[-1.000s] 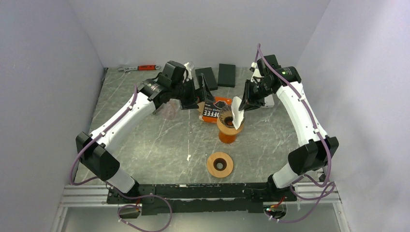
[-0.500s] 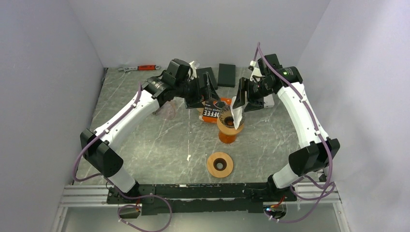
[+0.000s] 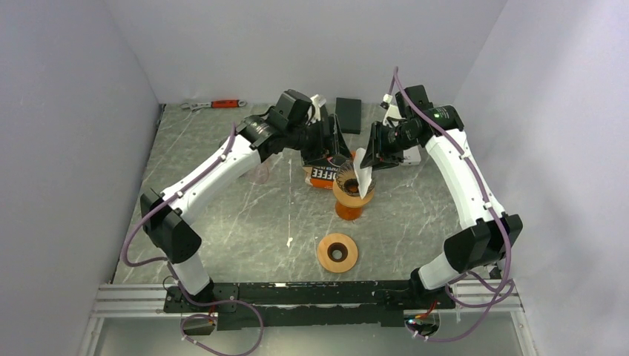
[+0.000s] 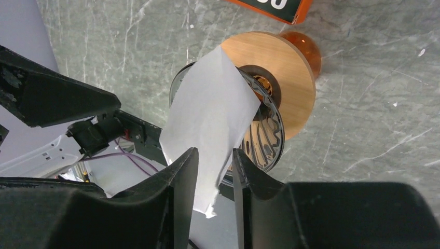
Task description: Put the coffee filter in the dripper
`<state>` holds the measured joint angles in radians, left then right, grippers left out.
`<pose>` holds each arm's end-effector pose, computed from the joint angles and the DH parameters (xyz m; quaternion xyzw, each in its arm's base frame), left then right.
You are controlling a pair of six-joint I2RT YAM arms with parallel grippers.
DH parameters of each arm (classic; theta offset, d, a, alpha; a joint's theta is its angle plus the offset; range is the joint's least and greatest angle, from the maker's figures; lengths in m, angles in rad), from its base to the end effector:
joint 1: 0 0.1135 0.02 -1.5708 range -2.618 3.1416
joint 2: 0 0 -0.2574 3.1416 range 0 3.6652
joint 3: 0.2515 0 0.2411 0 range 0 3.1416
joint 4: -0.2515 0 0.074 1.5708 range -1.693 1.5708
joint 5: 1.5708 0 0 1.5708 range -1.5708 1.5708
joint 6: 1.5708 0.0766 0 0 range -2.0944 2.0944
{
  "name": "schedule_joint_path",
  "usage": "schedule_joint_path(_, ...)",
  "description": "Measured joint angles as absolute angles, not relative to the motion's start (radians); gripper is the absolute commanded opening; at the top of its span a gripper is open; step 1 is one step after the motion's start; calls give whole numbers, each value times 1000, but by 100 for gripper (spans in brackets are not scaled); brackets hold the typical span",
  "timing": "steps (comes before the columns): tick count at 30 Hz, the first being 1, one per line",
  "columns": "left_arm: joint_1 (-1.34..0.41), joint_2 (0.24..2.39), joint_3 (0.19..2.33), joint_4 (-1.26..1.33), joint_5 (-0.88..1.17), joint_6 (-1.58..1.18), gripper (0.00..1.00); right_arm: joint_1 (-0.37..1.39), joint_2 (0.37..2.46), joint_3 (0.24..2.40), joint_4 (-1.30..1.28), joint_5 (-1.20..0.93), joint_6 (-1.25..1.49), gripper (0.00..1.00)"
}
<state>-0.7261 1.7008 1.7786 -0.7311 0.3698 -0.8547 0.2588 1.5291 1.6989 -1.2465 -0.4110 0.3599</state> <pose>0.2785 -0.2843 0.3583 0.0246 0.8847 -0.4253 0.1891 0.2799 0.1058 0.3423 -0.0019 0.9505 0.2613 0.1678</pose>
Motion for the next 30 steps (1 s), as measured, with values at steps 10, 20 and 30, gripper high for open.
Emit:
schedule_joint_path(10,-776,1790,1882,-776,350,-855,62,259,1523,1677,-1221,-430,363,25)
schedule_joint_path(20,-805,1845,1920,-834,326,-870,46,259,1517,1652,-1206,-446,367,25)
schedule_joint_path(30,-807,1879,1920,-836,316,-887,15,259,1503,1625,-1201,-446,370,26)
